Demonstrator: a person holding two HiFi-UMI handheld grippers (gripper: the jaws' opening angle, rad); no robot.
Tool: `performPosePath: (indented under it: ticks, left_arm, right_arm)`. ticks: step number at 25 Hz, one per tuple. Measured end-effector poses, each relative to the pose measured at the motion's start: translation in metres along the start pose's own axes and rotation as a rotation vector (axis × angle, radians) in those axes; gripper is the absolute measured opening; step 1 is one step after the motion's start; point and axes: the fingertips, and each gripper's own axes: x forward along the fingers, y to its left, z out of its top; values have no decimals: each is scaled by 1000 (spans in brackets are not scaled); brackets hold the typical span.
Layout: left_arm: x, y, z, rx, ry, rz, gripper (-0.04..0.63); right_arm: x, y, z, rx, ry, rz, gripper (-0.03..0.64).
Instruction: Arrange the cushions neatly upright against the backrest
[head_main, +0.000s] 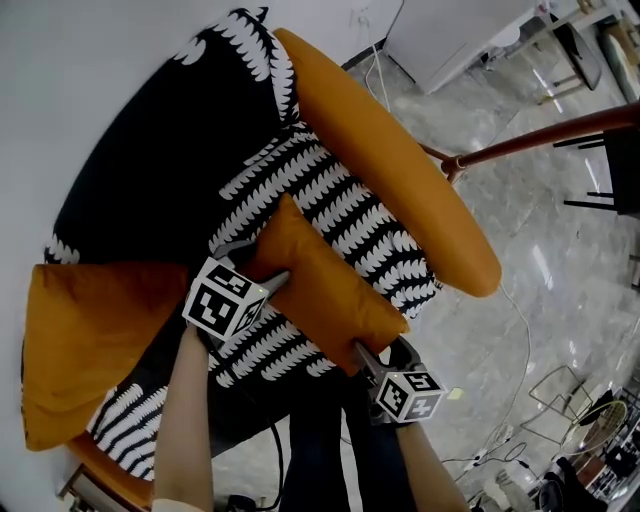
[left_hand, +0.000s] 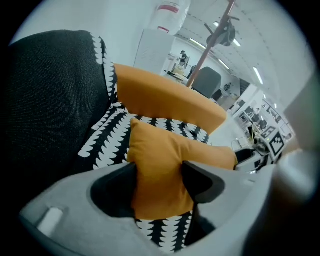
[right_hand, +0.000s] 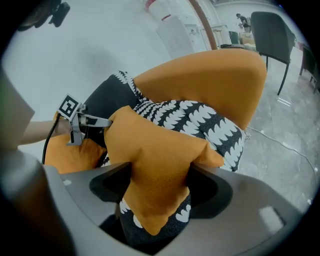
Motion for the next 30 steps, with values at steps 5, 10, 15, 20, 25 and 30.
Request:
performPosePath:
  ticks: [5, 10, 15, 20, 25, 30]
  left_arm:
    - [-9, -6, -9, -23, -62, 41, 290]
    - [-41, -9, -12, -108, -184, 88, 290]
    - [-90, 7, -5, -218, -337, 185, 290]
    - [-145, 20, -13, -361, -472, 297, 290]
    - [-185, 39, -24, -461, -570, 409, 291]
    - [-195, 52, -32, -530, -620, 488, 291]
  right_arm:
    - [-5, 3, 8, -97, 12, -14, 341]
    - [-20, 15, 38, -271, -11, -21, 339]
    - [-24, 45, 98, -517, -46, 10, 341]
    - [-29, 97, 151, -763, -58, 37, 342]
    - [-13, 147, 192, -966, -56, 93, 344]
    - [10, 173, 223, -1113, -45, 136, 344]
